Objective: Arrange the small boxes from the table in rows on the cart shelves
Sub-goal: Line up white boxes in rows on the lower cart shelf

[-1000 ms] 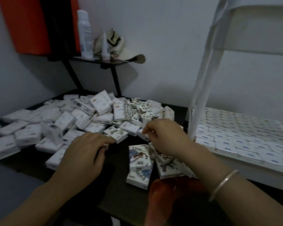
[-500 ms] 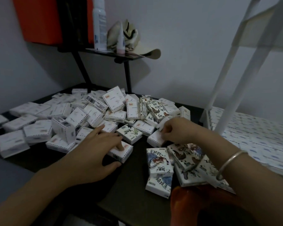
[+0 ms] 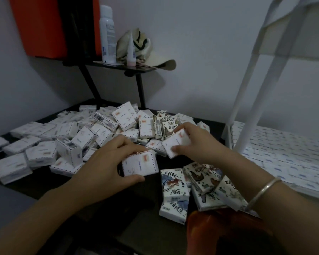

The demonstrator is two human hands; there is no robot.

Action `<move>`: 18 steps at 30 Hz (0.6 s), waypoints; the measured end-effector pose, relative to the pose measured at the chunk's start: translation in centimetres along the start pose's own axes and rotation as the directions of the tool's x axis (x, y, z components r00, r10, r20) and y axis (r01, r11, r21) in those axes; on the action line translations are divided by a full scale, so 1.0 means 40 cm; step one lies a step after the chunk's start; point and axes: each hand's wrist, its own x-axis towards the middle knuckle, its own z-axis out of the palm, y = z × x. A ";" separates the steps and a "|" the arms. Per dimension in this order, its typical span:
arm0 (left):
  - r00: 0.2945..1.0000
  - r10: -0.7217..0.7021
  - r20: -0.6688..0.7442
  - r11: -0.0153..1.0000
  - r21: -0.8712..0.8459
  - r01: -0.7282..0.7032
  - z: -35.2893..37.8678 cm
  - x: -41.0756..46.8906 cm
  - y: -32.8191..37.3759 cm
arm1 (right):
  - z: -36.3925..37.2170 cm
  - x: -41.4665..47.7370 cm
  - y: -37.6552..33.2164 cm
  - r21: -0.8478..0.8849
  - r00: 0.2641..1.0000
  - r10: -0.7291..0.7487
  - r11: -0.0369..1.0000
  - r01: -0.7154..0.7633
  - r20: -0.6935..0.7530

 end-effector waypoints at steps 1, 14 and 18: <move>1.000 0.016 -0.001 1.000 -0.023 -0.016 -0.002 0.007 0.018 | -0.013 -0.015 0.002 0.056 1.000 0.002 0.998 -0.002 -0.004; 0.975 0.206 0.080 0.898 -0.411 -0.156 0.108 0.146 0.350 | -0.248 -0.329 0.195 0.609 0.979 0.169 0.790 -0.068 -0.111; 0.962 0.239 0.132 0.821 -0.556 -0.128 0.175 0.210 0.466 | -0.320 -0.420 0.301 0.698 0.928 0.324 0.707 -0.110 -0.182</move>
